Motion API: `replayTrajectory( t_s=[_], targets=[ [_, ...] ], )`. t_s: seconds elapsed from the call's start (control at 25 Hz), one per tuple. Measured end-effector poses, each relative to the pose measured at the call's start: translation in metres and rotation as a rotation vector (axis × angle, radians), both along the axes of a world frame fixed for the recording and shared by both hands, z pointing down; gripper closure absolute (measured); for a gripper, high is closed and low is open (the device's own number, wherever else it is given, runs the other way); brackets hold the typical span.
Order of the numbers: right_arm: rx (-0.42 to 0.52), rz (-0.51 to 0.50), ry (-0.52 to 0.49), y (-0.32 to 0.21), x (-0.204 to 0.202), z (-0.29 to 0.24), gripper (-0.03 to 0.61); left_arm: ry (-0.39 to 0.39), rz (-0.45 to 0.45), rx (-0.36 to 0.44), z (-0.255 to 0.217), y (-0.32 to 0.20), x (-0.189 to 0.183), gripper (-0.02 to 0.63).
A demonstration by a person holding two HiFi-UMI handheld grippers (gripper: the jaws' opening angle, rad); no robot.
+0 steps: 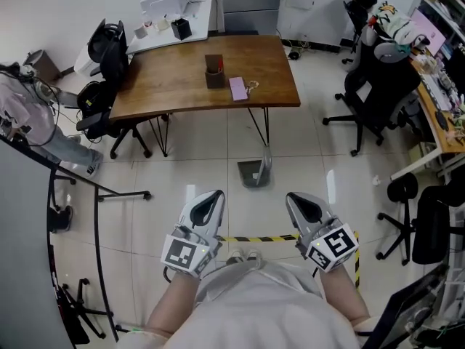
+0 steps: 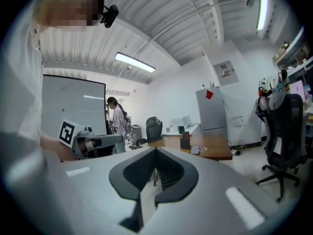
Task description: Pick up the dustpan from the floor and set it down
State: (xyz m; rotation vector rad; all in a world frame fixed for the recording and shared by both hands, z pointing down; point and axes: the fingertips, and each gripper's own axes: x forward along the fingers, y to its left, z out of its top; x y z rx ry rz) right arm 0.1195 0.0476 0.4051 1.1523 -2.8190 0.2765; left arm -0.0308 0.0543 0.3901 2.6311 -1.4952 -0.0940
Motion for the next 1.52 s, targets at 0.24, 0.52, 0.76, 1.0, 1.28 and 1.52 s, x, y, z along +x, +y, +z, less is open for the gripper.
replayTrajectory(
  t_s=[0.24,0.52,0.76,1.0,1.28,1.52],
  targets=[
    [-0.002,0.047,0.015,-0.001,-0.018,-0.006,0.577,0.015,-0.031,0.041,-0.018,0.007,-0.020,0.598],
    [-0.015,0.065,0.070,-0.002,-0.030,-0.001,0.577,0.001,-0.013,0.048,-0.020,0.014,-0.023,0.598],
    [0.029,0.057,0.077,-0.007,-0.043,-0.015,0.577,0.003,0.010,0.048,-0.029,0.007,-0.019,0.598],
    [0.052,0.074,0.064,-0.012,-0.041,-0.027,0.577,0.008,0.035,0.053,-0.033,0.004,-0.003,0.598],
    [0.084,0.076,0.030,-0.019,-0.055,-0.045,0.577,0.001,0.027,0.016,-0.031,-0.007,-0.008,0.598],
    [0.271,0.101,0.023,-0.017,-0.062,-0.081,0.577,-0.007,0.028,-0.008,-0.025,-0.009,-0.016,0.598]
  ],
)
